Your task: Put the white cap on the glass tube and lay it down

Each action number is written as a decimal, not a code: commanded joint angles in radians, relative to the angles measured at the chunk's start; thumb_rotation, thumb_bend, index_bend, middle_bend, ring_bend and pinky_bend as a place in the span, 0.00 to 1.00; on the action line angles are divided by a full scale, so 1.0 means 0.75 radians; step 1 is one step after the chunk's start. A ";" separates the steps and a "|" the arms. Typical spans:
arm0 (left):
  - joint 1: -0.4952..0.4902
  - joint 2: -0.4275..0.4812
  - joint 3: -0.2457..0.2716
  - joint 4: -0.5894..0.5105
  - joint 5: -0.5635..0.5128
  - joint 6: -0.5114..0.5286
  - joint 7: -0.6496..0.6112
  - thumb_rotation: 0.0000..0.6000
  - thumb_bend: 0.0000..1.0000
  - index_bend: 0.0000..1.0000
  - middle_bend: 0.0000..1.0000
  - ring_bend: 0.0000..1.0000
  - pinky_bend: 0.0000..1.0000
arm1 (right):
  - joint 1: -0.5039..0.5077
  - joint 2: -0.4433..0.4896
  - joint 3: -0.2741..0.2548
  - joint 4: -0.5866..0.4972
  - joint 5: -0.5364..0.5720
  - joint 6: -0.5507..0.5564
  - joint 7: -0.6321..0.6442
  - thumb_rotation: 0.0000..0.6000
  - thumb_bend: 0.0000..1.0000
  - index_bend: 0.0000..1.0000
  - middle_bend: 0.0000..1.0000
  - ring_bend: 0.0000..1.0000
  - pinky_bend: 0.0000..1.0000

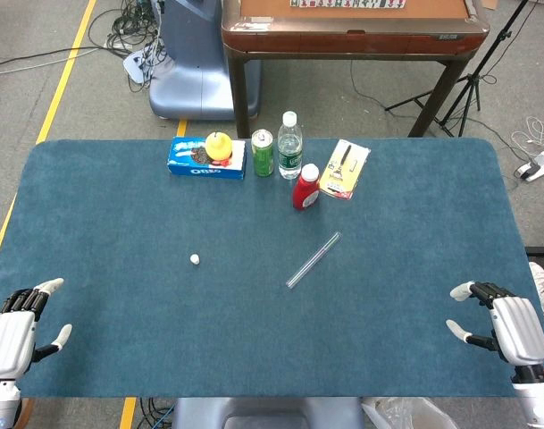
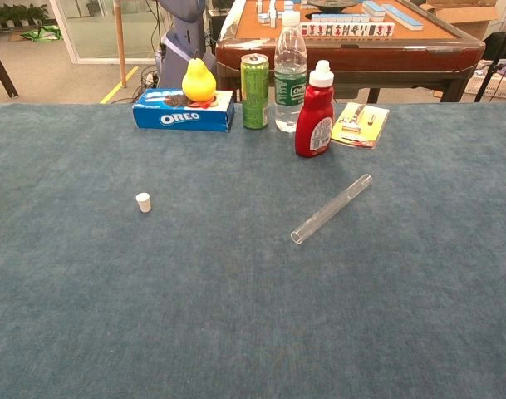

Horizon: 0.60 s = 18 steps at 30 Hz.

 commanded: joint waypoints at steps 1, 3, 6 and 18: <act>-0.003 -0.002 0.000 0.001 -0.001 -0.005 0.001 1.00 0.25 0.19 0.22 0.23 0.16 | 0.001 0.000 -0.001 -0.001 0.001 -0.003 -0.002 1.00 0.17 0.46 0.47 0.40 0.50; -0.004 -0.003 -0.001 0.001 -0.002 -0.005 0.002 1.00 0.25 0.19 0.22 0.23 0.16 | 0.003 -0.001 -0.001 -0.001 0.002 -0.006 -0.003 1.00 0.17 0.46 0.47 0.40 0.50; -0.003 -0.004 0.000 0.000 0.000 -0.003 0.004 1.00 0.25 0.19 0.22 0.23 0.16 | 0.004 -0.002 -0.003 0.002 0.000 -0.009 0.000 1.00 0.17 0.46 0.47 0.40 0.50; 0.006 -0.003 0.006 -0.004 0.014 0.013 -0.003 1.00 0.25 0.19 0.22 0.23 0.16 | 0.021 0.011 0.000 -0.004 -0.022 -0.014 0.007 1.00 0.17 0.46 0.48 0.40 0.50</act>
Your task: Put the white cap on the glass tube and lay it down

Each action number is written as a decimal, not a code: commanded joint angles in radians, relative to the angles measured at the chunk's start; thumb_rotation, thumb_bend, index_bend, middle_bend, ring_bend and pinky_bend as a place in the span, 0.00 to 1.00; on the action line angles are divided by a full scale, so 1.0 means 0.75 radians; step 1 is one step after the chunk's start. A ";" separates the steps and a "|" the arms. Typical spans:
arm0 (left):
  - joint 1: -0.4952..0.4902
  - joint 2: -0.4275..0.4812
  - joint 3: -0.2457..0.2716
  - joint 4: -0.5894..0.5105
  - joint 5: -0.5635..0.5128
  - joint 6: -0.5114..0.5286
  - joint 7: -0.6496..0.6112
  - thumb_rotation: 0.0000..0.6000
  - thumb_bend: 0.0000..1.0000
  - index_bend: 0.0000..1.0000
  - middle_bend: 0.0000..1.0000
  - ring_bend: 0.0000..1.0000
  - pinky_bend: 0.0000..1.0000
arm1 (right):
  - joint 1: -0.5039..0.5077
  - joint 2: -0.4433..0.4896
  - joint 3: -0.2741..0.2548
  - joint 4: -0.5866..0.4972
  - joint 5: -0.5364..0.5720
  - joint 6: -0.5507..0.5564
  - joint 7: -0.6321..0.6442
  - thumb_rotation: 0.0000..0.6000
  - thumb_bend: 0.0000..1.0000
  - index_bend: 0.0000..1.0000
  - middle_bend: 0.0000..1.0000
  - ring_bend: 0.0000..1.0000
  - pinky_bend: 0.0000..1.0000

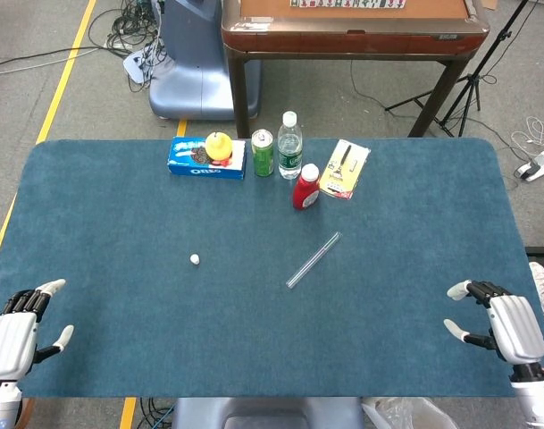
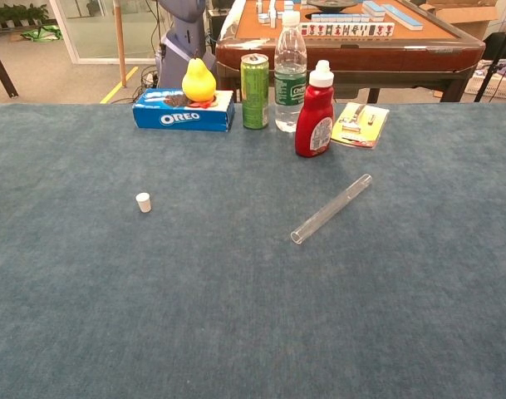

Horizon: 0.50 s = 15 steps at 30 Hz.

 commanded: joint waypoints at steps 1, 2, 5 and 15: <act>0.000 0.002 0.000 0.000 0.001 0.000 -0.001 1.00 0.25 0.19 0.22 0.23 0.16 | 0.013 0.007 0.000 -0.003 -0.007 -0.017 -0.006 1.00 0.17 0.46 0.49 0.41 0.51; 0.000 0.002 0.001 -0.001 0.001 -0.001 0.000 1.00 0.25 0.19 0.22 0.23 0.16 | 0.020 0.013 0.000 -0.008 -0.008 -0.029 -0.006 1.00 0.17 0.46 0.50 0.43 0.54; 0.000 -0.004 0.007 0.001 0.007 -0.005 0.004 1.00 0.25 0.19 0.22 0.23 0.16 | 0.057 0.030 0.008 -0.023 -0.014 -0.074 0.001 1.00 0.17 0.46 0.52 0.45 0.64; -0.006 -0.008 0.011 0.012 0.020 -0.013 0.006 1.00 0.25 0.19 0.22 0.23 0.16 | 0.276 0.026 0.101 -0.037 -0.008 -0.306 -0.134 1.00 0.19 0.46 0.83 0.93 1.00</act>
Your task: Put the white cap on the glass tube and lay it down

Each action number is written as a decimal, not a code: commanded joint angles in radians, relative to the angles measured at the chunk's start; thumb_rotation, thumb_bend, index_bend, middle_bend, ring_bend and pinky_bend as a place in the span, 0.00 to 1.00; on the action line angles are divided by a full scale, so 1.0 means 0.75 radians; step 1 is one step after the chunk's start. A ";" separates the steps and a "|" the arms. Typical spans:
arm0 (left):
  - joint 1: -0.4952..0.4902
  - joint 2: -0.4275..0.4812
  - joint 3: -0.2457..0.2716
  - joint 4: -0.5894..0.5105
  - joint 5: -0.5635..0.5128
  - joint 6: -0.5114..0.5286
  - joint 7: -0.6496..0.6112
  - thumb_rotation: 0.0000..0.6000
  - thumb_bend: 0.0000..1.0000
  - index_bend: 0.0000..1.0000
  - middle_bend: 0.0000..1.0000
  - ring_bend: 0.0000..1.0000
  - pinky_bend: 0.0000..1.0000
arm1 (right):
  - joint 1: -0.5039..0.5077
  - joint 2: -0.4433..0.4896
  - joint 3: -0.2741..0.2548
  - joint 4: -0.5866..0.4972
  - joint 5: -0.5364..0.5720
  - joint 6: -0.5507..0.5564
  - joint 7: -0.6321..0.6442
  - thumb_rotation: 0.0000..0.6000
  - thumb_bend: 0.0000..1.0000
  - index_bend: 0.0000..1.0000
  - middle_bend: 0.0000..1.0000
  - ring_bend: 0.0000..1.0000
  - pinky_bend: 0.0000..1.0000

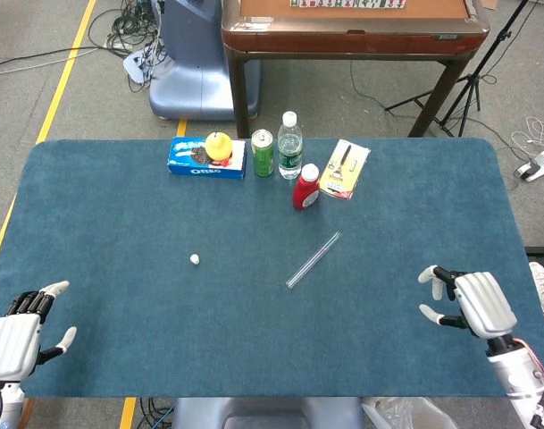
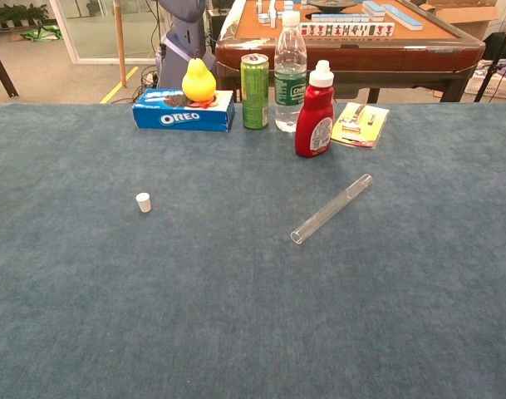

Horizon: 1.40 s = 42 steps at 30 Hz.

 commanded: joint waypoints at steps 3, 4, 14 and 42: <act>-0.004 0.007 -0.002 -0.004 0.007 0.000 0.002 1.00 0.25 0.19 0.22 0.23 0.16 | 0.164 -0.040 0.061 0.013 0.016 -0.185 -0.091 1.00 0.19 0.46 0.93 1.00 1.00; -0.004 0.008 -0.002 -0.004 0.007 0.000 0.003 1.00 0.25 0.19 0.22 0.22 0.16 | 0.192 -0.052 0.070 0.022 0.019 -0.214 -0.099 1.00 0.19 0.46 0.96 1.00 1.00; -0.003 0.008 -0.002 0.000 -0.010 -0.007 0.009 1.00 0.25 0.19 0.22 0.23 0.16 | 0.459 -0.220 0.132 0.189 0.094 -0.514 -0.170 1.00 0.23 0.46 1.00 1.00 1.00; 0.010 0.000 -0.015 0.018 -0.061 -0.004 -0.016 1.00 0.25 0.19 0.22 0.23 0.16 | 0.826 -0.723 0.120 0.795 0.324 -0.875 -0.269 1.00 0.29 0.46 1.00 1.00 1.00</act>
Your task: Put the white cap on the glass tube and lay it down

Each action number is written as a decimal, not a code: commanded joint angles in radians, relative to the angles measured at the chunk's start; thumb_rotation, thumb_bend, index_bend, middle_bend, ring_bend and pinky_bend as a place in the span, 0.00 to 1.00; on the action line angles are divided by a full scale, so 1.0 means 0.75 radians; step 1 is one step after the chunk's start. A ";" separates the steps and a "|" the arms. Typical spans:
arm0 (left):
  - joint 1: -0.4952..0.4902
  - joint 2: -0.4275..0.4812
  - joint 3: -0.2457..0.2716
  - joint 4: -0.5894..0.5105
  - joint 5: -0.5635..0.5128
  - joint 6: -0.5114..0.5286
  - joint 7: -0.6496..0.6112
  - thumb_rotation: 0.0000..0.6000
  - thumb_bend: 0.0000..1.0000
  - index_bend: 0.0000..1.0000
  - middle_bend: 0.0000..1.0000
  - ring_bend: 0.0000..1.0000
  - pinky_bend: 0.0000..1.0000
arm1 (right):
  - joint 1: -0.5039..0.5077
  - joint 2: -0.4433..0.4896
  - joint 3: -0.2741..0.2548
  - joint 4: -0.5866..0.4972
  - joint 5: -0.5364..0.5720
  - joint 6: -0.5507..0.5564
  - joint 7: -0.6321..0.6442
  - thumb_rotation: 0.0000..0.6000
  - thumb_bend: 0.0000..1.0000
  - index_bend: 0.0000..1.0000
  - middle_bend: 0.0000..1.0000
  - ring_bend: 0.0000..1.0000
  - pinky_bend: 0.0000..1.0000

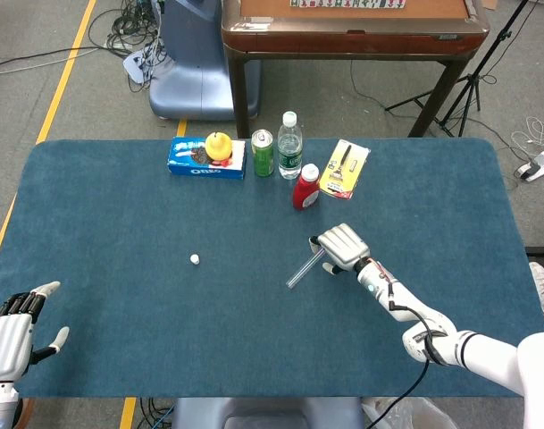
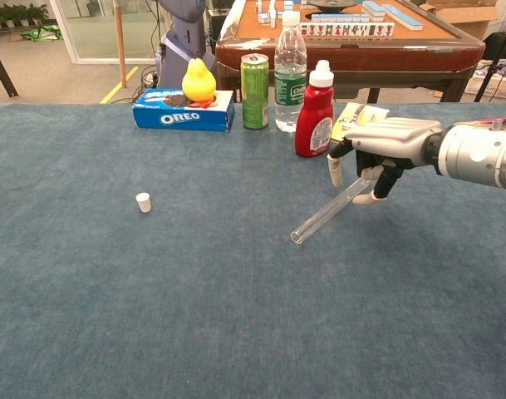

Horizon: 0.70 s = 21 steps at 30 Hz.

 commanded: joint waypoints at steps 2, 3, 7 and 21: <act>-0.002 0.001 -0.001 -0.003 -0.003 -0.003 0.001 1.00 0.25 0.19 0.22 0.23 0.16 | 0.034 -0.048 -0.015 0.061 -0.003 -0.023 0.020 1.00 0.29 0.46 1.00 1.00 1.00; -0.002 0.001 -0.001 -0.004 -0.003 -0.004 0.000 1.00 0.25 0.19 0.22 0.23 0.16 | 0.040 -0.056 -0.018 0.071 -0.006 -0.026 0.023 1.00 0.29 0.46 1.00 1.00 1.00; -0.003 0.001 -0.002 -0.005 -0.008 -0.008 -0.005 1.00 0.25 0.19 0.22 0.23 0.16 | 0.062 -0.088 -0.032 0.114 -0.012 -0.040 0.030 1.00 0.29 0.46 1.00 1.00 1.00; 0.004 -0.006 -0.001 0.008 -0.016 -0.005 -0.025 1.00 0.25 0.19 0.22 0.23 0.16 | 0.102 -0.130 -0.066 0.173 -0.017 -0.061 0.037 1.00 0.29 0.47 1.00 1.00 1.00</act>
